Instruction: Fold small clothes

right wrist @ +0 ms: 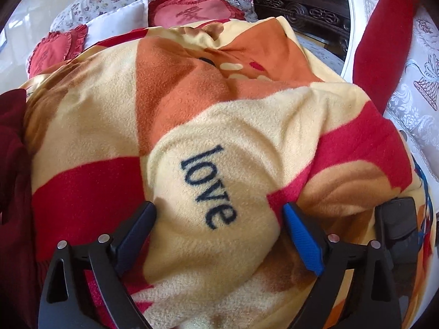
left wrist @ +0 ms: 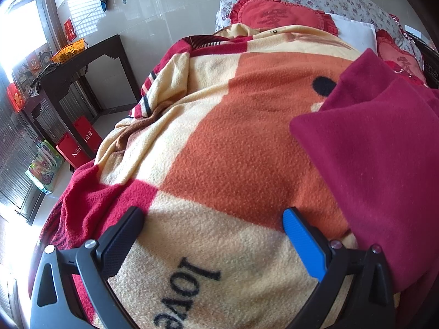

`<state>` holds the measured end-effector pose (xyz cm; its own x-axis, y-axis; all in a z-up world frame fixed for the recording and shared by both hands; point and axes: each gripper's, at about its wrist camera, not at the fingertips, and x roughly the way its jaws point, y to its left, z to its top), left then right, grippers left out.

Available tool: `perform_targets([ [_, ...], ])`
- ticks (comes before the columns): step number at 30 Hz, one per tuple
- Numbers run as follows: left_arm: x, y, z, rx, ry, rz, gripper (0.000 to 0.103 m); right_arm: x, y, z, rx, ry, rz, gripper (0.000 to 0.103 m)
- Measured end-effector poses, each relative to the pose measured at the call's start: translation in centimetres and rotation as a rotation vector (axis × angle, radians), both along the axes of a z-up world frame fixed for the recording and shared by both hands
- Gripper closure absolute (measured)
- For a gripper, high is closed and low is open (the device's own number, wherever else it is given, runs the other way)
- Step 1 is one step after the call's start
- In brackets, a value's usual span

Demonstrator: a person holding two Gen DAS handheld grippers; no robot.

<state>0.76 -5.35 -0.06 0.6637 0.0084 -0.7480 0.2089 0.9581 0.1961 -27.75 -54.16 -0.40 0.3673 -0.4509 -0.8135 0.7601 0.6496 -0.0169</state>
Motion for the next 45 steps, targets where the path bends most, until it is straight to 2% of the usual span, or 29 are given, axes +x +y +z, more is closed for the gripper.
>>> perform_targets([
  [2,0.0,0.0,0.0,-0.002,-0.002,0.0,0.0,0.0,-0.3,-0.3,0.011,-0.002,-0.009,0.018],
  [4,0.0,0.0,0.0,-0.002,-0.001,0.0,0.0,-0.1,-0.6,-0.6,0.025,-0.008,-0.023,0.016],
  [11,-0.1,0.1,-0.1,-0.003,-0.002,0.0,0.0,-0.7,-1.3,-0.9,0.07,-0.059,-0.03,0.016],
  [45,-0.3,0.2,-0.2,-0.005,-0.006,0.002,0.0,-0.8,-1.5,-1.0,0.072,-0.063,-0.026,0.016],
])
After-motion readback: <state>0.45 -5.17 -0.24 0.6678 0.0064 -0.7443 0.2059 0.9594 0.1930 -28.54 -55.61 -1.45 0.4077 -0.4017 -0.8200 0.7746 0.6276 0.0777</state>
